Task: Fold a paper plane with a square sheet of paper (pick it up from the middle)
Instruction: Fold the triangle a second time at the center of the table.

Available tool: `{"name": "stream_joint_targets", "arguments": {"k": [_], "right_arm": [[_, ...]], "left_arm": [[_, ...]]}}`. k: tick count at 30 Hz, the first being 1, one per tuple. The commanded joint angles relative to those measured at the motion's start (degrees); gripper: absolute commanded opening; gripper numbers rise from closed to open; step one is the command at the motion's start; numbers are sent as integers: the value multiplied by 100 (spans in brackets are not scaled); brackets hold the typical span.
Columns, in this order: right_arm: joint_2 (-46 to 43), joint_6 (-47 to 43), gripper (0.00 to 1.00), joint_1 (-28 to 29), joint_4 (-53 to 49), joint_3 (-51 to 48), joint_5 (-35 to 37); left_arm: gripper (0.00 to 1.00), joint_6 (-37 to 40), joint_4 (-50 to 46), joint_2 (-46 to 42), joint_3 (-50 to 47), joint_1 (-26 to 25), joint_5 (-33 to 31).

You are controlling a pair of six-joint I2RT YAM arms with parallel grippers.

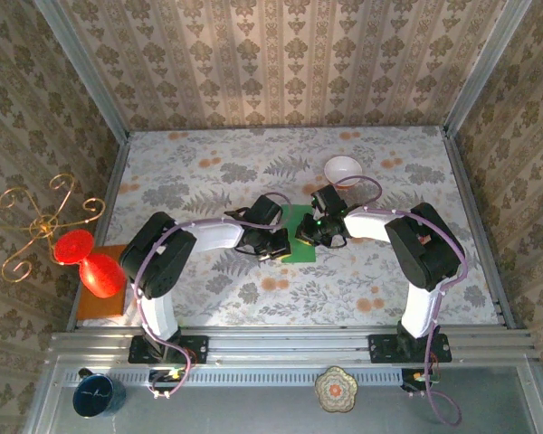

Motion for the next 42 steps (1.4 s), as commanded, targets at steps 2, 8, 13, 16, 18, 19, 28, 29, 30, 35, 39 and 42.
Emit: {"name": "stream_joint_targets", "arguments": {"k": [2,8,13,16,18,19,28,29,30,35,39,42], "right_arm": [[6,54,15,-28,-268,-156,263],[0,50,15,-28,-276,-173,271],[-15,51,15,-35,-263,-178,270],[-33,28,15,-37,-257,-152,255],[-110,9,15,-45,-224,-139,197],[-165,-14,15,-54,-186,-147,172],[-604,-368,17,8,-137,-188,-289],[-597,-377,16,51,-132,-203,-320],[-584,-378,16,95,-131,-238,-358],[-453,-281,13,230,-36,-323,-429],[-284,-345,11,304,-58,-208,-523],[-174,-399,10,315,-116,-105,-533]], "left_arm": [[1,42,-40,74,-93,59,-67],[1,33,-42,88,-134,76,-83],[1,23,-59,94,-171,86,-110],[1,23,-103,128,-170,85,-101],[1,23,-129,147,-179,85,-92],[1,19,-138,154,-185,86,-85],[0,59,-182,138,-179,85,-31],[0,59,-177,138,-181,85,-23],[0,59,-179,133,-184,85,-22],[0,50,-180,119,-191,77,-22],[0,57,-191,112,-171,77,-4],[0,65,-205,112,-158,77,-4]]}}
